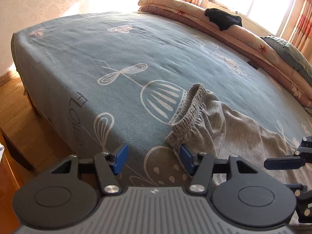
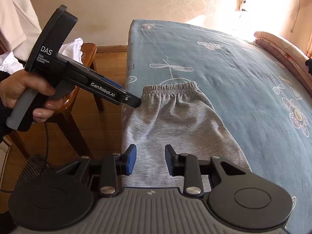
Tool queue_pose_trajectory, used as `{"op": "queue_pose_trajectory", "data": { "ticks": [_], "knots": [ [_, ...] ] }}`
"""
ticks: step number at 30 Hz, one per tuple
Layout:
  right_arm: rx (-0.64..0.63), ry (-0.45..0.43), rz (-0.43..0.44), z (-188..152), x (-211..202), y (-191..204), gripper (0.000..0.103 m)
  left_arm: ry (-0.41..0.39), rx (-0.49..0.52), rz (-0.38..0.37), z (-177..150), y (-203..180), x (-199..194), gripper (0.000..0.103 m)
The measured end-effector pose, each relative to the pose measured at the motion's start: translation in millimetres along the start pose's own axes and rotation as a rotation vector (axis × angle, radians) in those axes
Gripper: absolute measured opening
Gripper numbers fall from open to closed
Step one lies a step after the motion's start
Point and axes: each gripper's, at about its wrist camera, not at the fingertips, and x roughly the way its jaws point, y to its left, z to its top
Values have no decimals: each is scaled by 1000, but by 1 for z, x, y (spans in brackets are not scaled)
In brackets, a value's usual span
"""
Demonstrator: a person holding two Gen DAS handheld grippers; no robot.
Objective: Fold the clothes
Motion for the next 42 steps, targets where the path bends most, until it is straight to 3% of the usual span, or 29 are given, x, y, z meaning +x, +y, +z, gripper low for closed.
{"op": "queue_pose_trajectory", "data": {
  "ticks": [5, 10, 14, 16, 19, 21, 23, 32, 36, 37, 42],
  "knots": [
    [30, -11, -9, -4, -11, -2, 40, -30, -89, 16, 3, 18, -1, 53],
    [78, -11, -11, -8, -10, -11, 41, -10, 16, -74, 3, -11, 6, 53],
    [103, -15, -10, -11, -11, -12, 41, 26, 34, -111, 5, -25, 20, 53],
    [97, -17, -20, -13, -13, -12, 41, 41, 43, -120, 4, -30, 26, 46],
    [100, -16, -36, -18, -18, -13, 41, 33, 26, -80, 4, -31, 25, 17],
    [115, -16, -44, -22, -21, -16, 41, 13, 20, -60, 5, -28, 19, 14],
    [128, -18, -47, -26, -24, -19, 41, 6, 10, -38, 4, -23, 16, 14],
    [69, 15, -15, -23, 5, -6, 41, 25, -73, -82, -1, -3, 17, 15],
    [25, -3, 6, -25, 9, 8, 42, 21, -33, -74, -2, -7, 17, 17],
    [14, -20, 17, -25, 7, 11, 46, 20, -28, -70, -2, -8, 17, 17],
    [-64, 18, 41, -21, 12, 22, 45, -9, -13, -67, 0, -9, 3, 22]
  ]
}}
